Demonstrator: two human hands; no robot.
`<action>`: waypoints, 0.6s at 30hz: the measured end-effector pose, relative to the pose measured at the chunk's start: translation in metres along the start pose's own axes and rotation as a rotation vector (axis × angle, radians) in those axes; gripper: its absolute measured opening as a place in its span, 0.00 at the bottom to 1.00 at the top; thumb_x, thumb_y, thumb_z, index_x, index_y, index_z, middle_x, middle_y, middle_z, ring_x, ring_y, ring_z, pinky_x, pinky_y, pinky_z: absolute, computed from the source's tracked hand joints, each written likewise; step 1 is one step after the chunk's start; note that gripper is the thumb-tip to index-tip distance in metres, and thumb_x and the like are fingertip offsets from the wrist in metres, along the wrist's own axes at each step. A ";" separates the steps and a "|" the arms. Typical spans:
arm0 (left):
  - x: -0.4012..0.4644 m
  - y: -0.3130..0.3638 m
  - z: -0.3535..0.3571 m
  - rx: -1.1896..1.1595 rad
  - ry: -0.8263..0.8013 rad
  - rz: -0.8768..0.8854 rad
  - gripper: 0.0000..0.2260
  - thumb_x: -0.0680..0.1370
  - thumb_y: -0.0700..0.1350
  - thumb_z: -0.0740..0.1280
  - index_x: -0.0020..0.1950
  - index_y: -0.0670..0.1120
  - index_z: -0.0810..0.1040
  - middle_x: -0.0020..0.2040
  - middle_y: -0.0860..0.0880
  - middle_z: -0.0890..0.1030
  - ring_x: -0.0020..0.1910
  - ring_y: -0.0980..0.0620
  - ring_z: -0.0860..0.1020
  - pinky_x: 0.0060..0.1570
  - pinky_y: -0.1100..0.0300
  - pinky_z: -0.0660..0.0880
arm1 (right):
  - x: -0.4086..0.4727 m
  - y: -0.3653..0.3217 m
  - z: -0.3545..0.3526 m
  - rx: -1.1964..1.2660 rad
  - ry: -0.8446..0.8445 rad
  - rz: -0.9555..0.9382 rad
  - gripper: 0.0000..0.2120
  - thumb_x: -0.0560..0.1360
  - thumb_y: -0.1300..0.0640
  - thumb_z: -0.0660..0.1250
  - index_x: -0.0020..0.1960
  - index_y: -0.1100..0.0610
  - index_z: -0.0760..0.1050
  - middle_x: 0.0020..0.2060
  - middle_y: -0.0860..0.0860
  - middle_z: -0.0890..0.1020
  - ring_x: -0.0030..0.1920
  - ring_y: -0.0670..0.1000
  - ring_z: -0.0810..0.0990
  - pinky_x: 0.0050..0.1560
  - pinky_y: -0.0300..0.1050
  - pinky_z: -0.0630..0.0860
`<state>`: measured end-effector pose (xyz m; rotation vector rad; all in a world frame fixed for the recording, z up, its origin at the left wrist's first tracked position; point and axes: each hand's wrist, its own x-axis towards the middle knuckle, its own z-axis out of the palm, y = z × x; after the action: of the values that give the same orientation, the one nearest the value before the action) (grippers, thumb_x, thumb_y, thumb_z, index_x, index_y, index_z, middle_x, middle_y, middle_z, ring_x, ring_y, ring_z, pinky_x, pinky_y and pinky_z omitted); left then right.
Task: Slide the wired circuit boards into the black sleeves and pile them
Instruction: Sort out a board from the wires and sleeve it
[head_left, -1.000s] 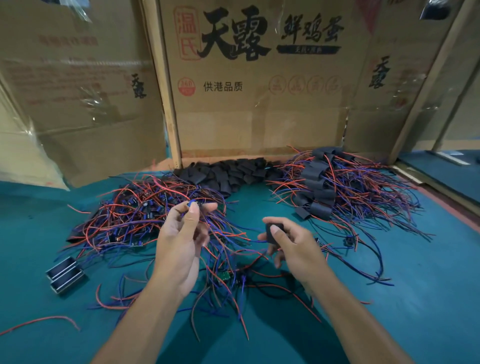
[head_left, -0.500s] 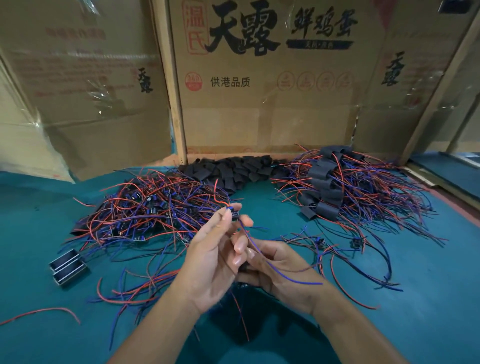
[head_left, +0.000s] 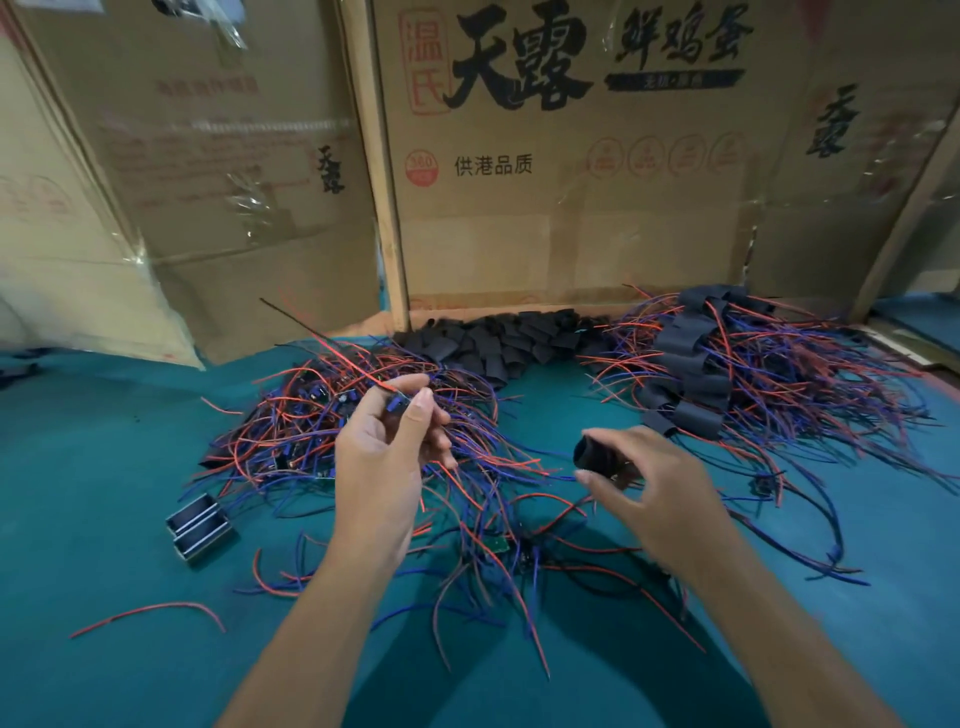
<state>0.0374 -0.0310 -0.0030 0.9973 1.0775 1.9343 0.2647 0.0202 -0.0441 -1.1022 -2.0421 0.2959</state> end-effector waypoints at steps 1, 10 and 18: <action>0.000 0.001 0.000 0.004 -0.008 0.014 0.05 0.82 0.37 0.62 0.55 0.41 0.76 0.35 0.47 0.77 0.29 0.51 0.73 0.28 0.61 0.73 | 0.000 -0.001 0.001 -0.016 0.001 -0.016 0.16 0.74 0.55 0.74 0.60 0.56 0.79 0.47 0.47 0.78 0.44 0.43 0.73 0.48 0.22 0.64; 0.002 0.004 -0.002 0.015 0.021 0.099 0.05 0.82 0.36 0.62 0.56 0.39 0.76 0.35 0.48 0.78 0.30 0.51 0.73 0.28 0.60 0.74 | -0.001 -0.013 -0.001 -0.092 0.009 -0.155 0.20 0.72 0.59 0.75 0.62 0.61 0.79 0.48 0.53 0.79 0.45 0.49 0.74 0.49 0.37 0.68; 0.004 0.007 -0.005 -0.068 0.134 0.100 0.03 0.82 0.38 0.63 0.52 0.41 0.76 0.35 0.48 0.77 0.30 0.52 0.74 0.29 0.61 0.74 | 0.000 -0.018 0.002 0.599 -0.152 0.247 0.14 0.70 0.48 0.70 0.52 0.53 0.81 0.39 0.50 0.85 0.36 0.46 0.81 0.44 0.38 0.76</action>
<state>0.0299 -0.0322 0.0022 0.9102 1.0451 2.1306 0.2524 0.0101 -0.0358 -0.9608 -1.7579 1.0665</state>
